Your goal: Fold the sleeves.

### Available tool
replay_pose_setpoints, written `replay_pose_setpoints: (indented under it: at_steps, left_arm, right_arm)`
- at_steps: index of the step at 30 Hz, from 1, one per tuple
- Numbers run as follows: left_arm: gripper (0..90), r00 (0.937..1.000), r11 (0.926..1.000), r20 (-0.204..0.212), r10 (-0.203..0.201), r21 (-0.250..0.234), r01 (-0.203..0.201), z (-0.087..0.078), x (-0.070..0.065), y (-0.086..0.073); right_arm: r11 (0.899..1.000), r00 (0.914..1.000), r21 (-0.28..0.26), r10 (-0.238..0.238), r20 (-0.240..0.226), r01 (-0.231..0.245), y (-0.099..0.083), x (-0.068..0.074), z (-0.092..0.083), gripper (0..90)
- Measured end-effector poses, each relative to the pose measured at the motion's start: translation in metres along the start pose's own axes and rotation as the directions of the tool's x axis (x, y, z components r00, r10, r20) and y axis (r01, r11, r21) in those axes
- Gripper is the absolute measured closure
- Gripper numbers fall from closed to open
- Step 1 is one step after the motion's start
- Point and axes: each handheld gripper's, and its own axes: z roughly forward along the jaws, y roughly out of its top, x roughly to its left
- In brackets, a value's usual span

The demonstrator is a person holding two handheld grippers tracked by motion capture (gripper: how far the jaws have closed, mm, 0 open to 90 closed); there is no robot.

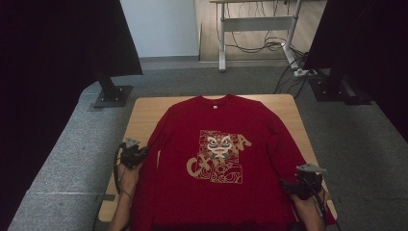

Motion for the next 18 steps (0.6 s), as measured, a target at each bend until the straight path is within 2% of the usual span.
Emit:
replay_pose_setpoints:
  at_steps: [2, 6, 7, 9, 10, 11, 14, 15, 18]
  left_arm:
    - [87.5, 0.9999, 0.9997, 0.009, -0.013, -0.022, 0.013, -0.004, 0.0, 0.004]
    - [87.6, 0.9998, 0.9995, 0.013, -0.017, -0.026, 0.017, -0.005, 0.0, 0.004]
    - [87.5, 0.9992, 0.9985, 0.034, -0.022, -0.049, 0.023, -0.01, -0.002, 0.01]
    - [87.5, 0.9992, 0.9985, 0.034, -0.022, -0.049, 0.023, -0.01, -0.002, 0.01]
    - [87.5, 0.9983, 0.9975, 0.054, -0.023, -0.065, 0.027, -0.013, -0.006, 0.013]
    - [87.5, 0.9983, 0.9975, 0.054, -0.023, -0.065, 0.027, -0.013, -0.006, 0.013]
    - [87.5, 0.9976, 0.9968, 0.066, -0.019, -0.076, 0.024, -0.016, -0.009, 0.017]
    - [87.5, 0.9957, 0.9949, 0.092, 0.007, -0.101, 0.002, -0.02, -0.02, 0.026]
    - [87.4, 0.9944, 0.9936, 0.105, 0.017, -0.113, -0.005, -0.022, -0.025, 0.03]
  right_arm:
    - [1.0, 1.0, 0.0, 0.001, 0.0, -0.001, 0.0, 0.0, 0.0, 0.0]
    - [1.0, 1.0, 0.0, 0.0, 0.0, 0.0, 0.0, 0.0, 0.0, 0.0]
    - [1.0, 1.0, 0.0, 0.001, 0.0, -0.001, 0.0, 0.0, 0.0, 0.0]
    - [1.0, 1.0, 0.0, 0.0, 0.0, 0.0, 0.0, 0.0, 0.0, 0.0]
    - [1.0, 1.0, 0.0, 0.0, 0.0, 0.0, 0.0, 0.0, 0.0, 0.0]
    - [1.0, 1.0, 0.0, 0.0, 0.0, 0.0, 0.0, 0.0, 0.0, 0.0]
    - [1.0, 1.0, 0.0, 0.0, 0.0, 0.0, 0.0, 0.0, 0.0, 0.0]
    - [1.0, 1.0, 0.001, 0.0, 0.0, 0.0, 0.0, 0.0, 0.0, 0.0]
    - [1.0, 1.0, 0.0, 0.0, 0.0, 0.0, 0.0, 0.0, 0.0, 0.0]
